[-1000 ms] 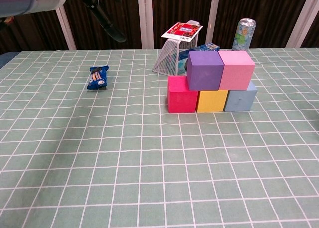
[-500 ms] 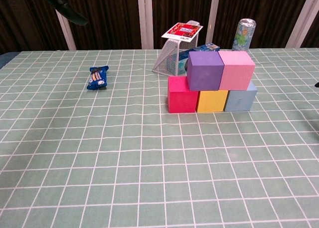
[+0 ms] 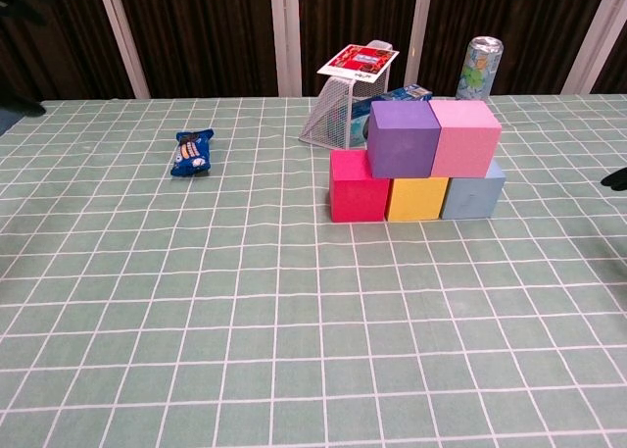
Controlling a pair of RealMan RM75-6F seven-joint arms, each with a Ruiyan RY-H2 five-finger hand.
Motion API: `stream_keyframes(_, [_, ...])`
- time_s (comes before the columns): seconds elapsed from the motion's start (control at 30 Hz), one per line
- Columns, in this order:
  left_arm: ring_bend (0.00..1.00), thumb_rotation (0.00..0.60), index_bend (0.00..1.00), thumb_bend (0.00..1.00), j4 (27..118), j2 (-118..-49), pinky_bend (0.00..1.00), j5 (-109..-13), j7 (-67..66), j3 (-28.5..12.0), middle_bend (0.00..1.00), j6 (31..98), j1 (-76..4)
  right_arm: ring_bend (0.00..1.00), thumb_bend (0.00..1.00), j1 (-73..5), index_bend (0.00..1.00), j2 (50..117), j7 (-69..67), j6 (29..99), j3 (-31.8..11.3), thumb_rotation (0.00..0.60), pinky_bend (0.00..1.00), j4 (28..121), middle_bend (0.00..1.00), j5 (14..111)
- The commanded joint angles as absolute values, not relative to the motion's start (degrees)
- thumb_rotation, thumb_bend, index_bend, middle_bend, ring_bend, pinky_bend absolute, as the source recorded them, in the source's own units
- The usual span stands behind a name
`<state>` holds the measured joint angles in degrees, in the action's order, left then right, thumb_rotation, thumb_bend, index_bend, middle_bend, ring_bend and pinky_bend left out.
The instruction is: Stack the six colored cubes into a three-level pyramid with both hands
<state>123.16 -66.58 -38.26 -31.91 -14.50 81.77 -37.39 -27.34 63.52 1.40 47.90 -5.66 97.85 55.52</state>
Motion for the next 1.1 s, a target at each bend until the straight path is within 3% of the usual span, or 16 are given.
stream_keyframes(0.03, [0.00,0.600,0.00,0.17,119.04,-67.70,0.03,-44.08,-28.22,-10.26,0.07,82.79,-33.80,0.01,0.32,-27.20,0.00,63.91,0.98,48.47,-5.98,0.600,0.00,98.10,0.01,55.34])
stream_keyframes(0.33, [0.00,0.600,0.00,0.17,109.72,-71.76,0.03,-58.41,-19.66,-4.50,0.07,85.40,-27.40,0.00,0.32,-28.61,0.00,67.71,-0.81,49.22,-8.69,0.600,0.00,97.37,0.00,52.86])
stream_keyframes(0.53, [0.00,0.600,0.00,0.17,105.68,-73.54,0.03,-61.55,-14.80,-3.25,0.07,85.88,-24.27,0.00,0.32,-29.75,0.00,72.08,-1.63,52.18,-11.75,0.600,0.00,94.80,0.00,51.15])
stream_keyframes(1.1, [0.00,0.600,0.00,0.17,104.57,-72.33,0.03,-63.74,-10.97,-6.21,0.07,83.33,-21.53,0.00,0.32,-31.07,0.00,74.28,1.72,52.26,-12.19,0.600,0.00,91.97,0.00,45.79])
